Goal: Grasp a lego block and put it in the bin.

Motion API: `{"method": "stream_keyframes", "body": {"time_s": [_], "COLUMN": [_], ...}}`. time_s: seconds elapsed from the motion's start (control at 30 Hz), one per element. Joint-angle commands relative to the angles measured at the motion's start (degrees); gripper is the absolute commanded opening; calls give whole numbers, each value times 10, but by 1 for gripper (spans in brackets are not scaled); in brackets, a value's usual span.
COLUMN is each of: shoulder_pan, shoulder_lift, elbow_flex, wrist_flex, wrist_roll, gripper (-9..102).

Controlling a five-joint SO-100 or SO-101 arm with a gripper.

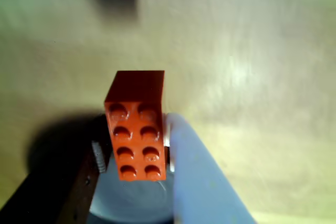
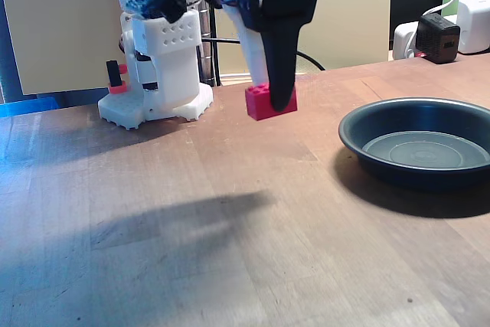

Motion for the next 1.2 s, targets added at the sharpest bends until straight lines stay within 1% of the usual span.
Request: {"method": "stream_keyframes", "body": {"time_s": [0.0,0.13,0.33,0.43,0.57,0.67,0.73,0.83,0.9,1.17], "shoulder_pan": [-38,-101,-185,-207,-217,-221,-229,-240,-246,-245], "shoulder_lift": [22,21,20,20,13,-28,-62,-112,-146,-228], "elbow_flex": [-3,-11,-11,-11,-11,-21,-47,-100,-132,-224], "wrist_flex": [2,-1,-57,-81,-103,-105,-98,-98,-98,-97], "wrist_roll": [36,121,251,295,308,309,315,360,373,377], "gripper": [0,0,0,0,0,0,0,0,0,0]}}
